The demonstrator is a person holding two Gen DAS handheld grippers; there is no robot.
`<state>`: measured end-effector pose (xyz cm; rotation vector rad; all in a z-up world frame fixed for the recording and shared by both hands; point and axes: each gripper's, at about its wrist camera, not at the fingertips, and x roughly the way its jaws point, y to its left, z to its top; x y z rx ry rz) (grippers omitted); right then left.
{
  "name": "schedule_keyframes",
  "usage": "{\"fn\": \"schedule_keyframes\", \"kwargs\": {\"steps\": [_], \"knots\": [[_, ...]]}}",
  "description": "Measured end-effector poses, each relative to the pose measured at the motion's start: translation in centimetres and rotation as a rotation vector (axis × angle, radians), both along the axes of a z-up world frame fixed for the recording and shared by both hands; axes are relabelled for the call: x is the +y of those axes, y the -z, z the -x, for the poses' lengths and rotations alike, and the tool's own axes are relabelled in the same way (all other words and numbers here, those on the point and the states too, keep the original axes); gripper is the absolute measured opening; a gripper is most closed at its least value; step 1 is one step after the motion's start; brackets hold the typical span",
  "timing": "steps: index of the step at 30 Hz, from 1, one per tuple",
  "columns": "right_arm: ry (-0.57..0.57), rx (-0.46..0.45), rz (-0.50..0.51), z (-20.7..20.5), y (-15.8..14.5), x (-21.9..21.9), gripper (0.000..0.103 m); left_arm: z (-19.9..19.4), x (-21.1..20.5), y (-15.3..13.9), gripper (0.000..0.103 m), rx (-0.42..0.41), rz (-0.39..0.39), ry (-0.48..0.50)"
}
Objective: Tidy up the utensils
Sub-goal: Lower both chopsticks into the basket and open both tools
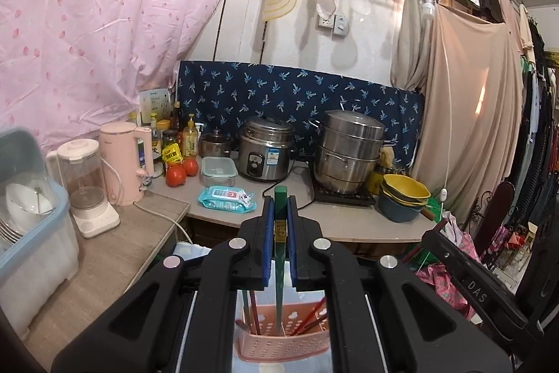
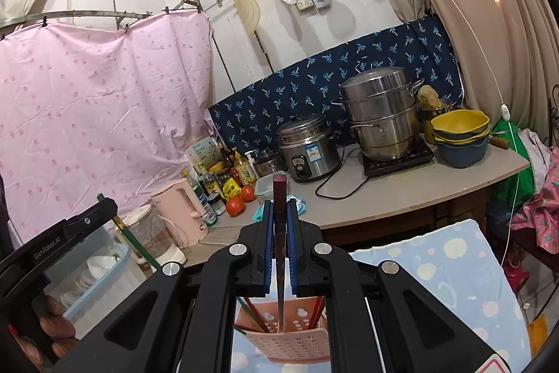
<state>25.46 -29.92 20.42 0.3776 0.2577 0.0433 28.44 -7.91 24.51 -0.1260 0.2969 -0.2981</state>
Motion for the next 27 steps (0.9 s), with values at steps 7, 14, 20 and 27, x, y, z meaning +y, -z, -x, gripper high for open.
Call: {"fn": "schedule_keyframes", "kwargs": {"steps": [7,14,20,27], "knots": [[-0.008,0.092,0.004,-3.6,3.6,0.1,0.007,-3.5,-0.5,3.8,0.007,0.087,-0.025,-0.018],[-0.02,0.166,0.015,-5.4,6.9,0.7,0.007,-5.3,-1.0,6.9,0.007,0.151,-0.051,-0.027],[-0.02,0.198,0.023,-6.0,8.5,0.9,0.007,-6.1,-1.0,8.1,0.007,0.179,-0.059,-0.034],[0.002,0.207,0.043,-6.2,9.0,1.1,0.01,-6.2,-1.2,8.7,0.012,0.189,-0.067,-0.044]]}}
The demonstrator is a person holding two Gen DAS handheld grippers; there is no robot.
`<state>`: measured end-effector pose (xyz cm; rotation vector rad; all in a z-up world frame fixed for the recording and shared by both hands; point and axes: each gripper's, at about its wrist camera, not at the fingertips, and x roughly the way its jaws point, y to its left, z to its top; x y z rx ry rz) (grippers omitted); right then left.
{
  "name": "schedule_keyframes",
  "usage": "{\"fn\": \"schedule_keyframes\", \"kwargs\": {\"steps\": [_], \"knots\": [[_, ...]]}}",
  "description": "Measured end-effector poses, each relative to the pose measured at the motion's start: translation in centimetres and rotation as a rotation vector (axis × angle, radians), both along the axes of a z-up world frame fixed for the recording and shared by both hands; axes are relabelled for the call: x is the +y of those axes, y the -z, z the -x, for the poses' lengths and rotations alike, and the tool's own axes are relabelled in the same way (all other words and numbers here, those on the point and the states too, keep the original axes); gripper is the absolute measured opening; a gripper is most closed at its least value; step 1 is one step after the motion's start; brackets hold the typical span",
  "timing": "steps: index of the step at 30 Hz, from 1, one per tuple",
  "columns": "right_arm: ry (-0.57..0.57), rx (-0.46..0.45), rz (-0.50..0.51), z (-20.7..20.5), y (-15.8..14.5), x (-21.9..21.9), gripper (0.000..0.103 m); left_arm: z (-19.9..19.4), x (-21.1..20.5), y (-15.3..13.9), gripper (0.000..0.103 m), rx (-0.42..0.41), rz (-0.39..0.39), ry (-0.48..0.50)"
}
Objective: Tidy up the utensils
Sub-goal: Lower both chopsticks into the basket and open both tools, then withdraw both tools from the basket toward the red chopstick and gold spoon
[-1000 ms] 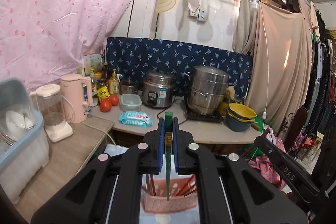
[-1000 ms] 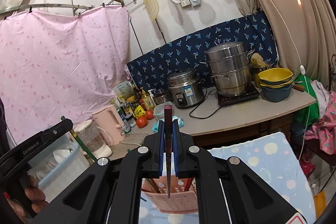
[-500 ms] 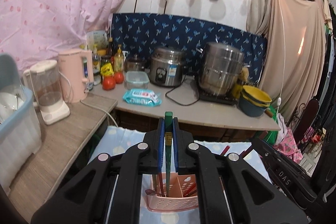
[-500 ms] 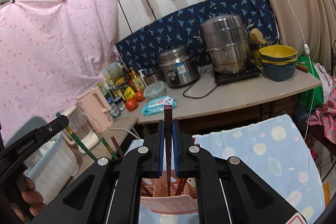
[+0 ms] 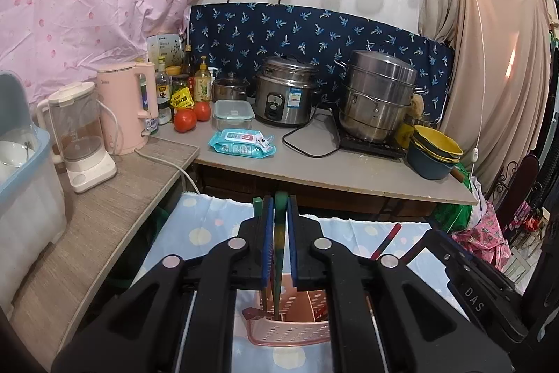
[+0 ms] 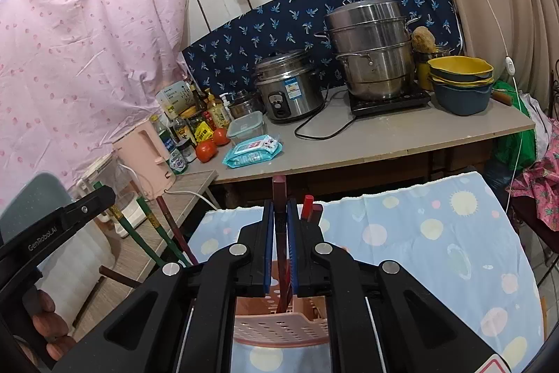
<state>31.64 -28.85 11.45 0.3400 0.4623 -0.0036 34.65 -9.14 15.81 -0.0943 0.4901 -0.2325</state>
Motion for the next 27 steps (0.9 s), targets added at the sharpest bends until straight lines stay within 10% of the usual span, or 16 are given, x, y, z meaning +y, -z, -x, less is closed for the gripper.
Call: {"fn": "schedule_keyframes", "kwargs": {"steps": [4,27], "knots": [[0.023,-0.015,0.003,0.6,-0.2,-0.2,0.04,0.4,0.1,-0.1,0.042,-0.01,-0.001,-0.028],[-0.019,0.096,0.041,11.1,4.2,2.0,0.04,9.9,2.6,4.5,0.054,0.073,-0.068,-0.024]]}}
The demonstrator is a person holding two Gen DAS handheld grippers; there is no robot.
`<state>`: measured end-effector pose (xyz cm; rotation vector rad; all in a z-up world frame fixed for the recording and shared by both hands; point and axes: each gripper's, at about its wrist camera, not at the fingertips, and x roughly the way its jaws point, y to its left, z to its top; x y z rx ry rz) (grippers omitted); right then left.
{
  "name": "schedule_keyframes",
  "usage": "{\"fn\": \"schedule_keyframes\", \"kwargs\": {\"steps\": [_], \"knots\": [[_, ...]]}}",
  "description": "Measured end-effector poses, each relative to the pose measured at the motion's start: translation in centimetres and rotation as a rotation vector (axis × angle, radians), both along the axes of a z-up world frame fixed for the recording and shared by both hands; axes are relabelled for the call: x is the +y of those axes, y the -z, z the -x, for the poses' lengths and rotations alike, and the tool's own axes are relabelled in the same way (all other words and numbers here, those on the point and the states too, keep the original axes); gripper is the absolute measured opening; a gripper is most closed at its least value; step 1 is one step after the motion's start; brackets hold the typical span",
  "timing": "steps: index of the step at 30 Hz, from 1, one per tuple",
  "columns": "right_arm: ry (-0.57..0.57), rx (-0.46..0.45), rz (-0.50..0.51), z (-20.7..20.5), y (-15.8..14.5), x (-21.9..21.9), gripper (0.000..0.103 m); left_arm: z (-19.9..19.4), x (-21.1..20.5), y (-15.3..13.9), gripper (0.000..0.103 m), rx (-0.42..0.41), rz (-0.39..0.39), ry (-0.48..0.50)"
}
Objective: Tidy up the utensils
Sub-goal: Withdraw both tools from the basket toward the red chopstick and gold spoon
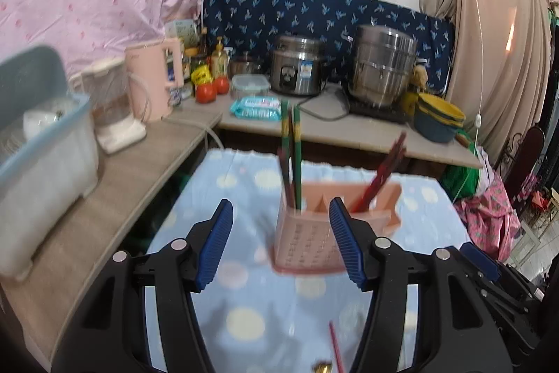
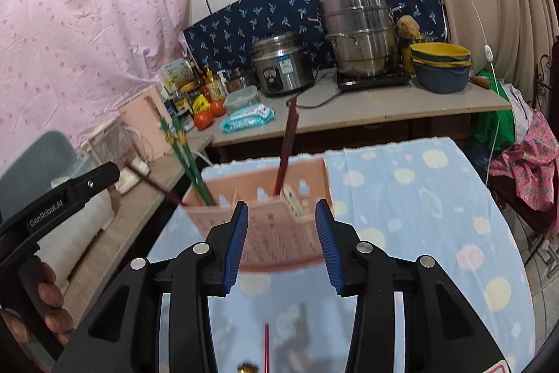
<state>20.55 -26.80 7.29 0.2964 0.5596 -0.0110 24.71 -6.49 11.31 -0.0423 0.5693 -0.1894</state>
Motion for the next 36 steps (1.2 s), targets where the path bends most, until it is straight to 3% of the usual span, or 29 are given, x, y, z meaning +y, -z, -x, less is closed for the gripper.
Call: {"fn": "schedule_keyframes", "kwargs": {"steps": [17,28,36], "knots": [[-0.08,0.269,0.059,11.0,10.7,4.4,0.04,8.3,1.5,10.8,0.054,0.252,-0.058,0.032],[-0.14,0.349,0.092,14.3,14.1,7.1,0.038,11.4,1.8,14.3,0.054,0.343,-0.082,0.039],[-0.153,0.363,0.1,15.1,14.6,7.7,0.036,12.5,2.0,15.3,0.054,0.367,-0.096,0.039]]}}
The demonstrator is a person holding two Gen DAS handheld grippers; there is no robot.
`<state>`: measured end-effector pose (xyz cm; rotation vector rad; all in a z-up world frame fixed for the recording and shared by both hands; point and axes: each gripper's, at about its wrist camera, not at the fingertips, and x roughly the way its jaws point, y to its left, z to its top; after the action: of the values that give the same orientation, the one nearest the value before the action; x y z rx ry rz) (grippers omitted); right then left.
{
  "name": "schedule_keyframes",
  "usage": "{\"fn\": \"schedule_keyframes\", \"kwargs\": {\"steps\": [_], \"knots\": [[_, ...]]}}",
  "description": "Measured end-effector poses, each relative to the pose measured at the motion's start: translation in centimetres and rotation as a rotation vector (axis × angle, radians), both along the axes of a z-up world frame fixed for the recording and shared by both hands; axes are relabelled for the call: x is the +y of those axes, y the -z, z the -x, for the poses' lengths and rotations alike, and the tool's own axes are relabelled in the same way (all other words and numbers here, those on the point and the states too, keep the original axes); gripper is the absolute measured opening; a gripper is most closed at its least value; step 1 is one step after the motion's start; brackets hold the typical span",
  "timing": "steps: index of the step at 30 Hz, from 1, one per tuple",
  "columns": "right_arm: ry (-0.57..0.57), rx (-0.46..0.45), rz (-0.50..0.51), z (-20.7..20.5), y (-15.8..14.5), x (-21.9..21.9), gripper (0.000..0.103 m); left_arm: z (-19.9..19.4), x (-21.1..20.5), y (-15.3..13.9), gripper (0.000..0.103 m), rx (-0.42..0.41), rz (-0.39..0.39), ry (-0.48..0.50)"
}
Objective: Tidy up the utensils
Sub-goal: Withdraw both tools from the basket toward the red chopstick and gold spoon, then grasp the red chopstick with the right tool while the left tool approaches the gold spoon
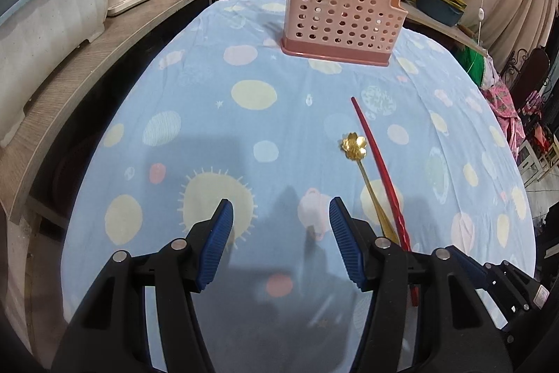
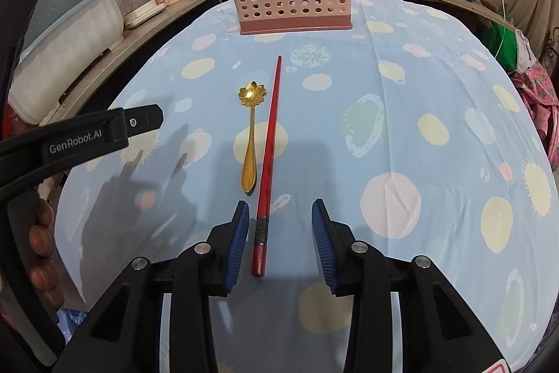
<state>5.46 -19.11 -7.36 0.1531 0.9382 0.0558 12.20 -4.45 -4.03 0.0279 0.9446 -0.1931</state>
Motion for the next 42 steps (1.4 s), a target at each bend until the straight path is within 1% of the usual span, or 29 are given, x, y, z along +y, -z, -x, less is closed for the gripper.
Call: {"fn": "schedule_keyframes", "kwargs": {"steps": [3,5,13,19,21,22,25,29,30,32,37,40,41,42], "knots": [[-0.005,0.003,0.002,0.1,0.1,0.1,0.034,0.2,0.1,0.2,0.054,0.006,-0.004,0.003],[-0.009,0.011,0.002,0.1,0.3,0.2,0.03,0.4,0.1,0.5,0.054,0.012,-0.007,0.004],[-0.009,0.032,0.003,0.3,1.0,0.3,0.026,0.8,0.0,1.4,0.054,0.037,-0.013,0.009],[-0.003,0.039,0.003,0.3,1.4,0.0,0.017,0.9,-0.4,1.7,0.054,0.047,-0.015,0.019],[0.006,0.038,0.003,0.3,1.5,-0.2,0.012,0.8,-0.5,1.8,0.054,0.055,-0.01,0.021],[0.011,0.038,0.002,0.4,1.5,-0.3,0.008,0.8,-0.5,1.9,0.054,0.06,-0.007,0.023],[0.027,0.029,-0.003,0.5,1.5,-0.8,0.007,0.8,-0.9,2.1,0.055,0.073,0.0,0.036],[0.058,0.024,-0.008,0.7,1.4,-1.6,0.007,1.0,-1.9,2.1,0.062,0.081,0.013,0.062],[0.063,0.024,-0.008,0.7,1.4,-1.7,0.007,1.0,-2.2,2.1,0.066,0.081,0.01,0.07],[0.075,0.022,-0.011,0.7,1.4,-2.1,0.007,1.0,-2.9,2.1,0.07,0.084,0.012,0.086],[0.091,0.025,-0.028,0.7,1.5,-2.8,0.007,0.8,-5.1,2.4,0.07,0.099,0.03,0.138],[0.09,0.025,-0.03,0.7,1.6,-2.8,0.007,0.6,-6.2,2.8,0.069,0.106,0.028,0.167],[0.091,0.025,-0.03,0.7,1.6,-2.8,0.007,0.5,-6.4,3.0,0.067,0.107,0.023,0.169],[0.09,0.025,-0.032,0.7,1.6,-2.8,0.007,0.4,-6.4,3.1,0.061,0.11,0.022,0.172]]}}
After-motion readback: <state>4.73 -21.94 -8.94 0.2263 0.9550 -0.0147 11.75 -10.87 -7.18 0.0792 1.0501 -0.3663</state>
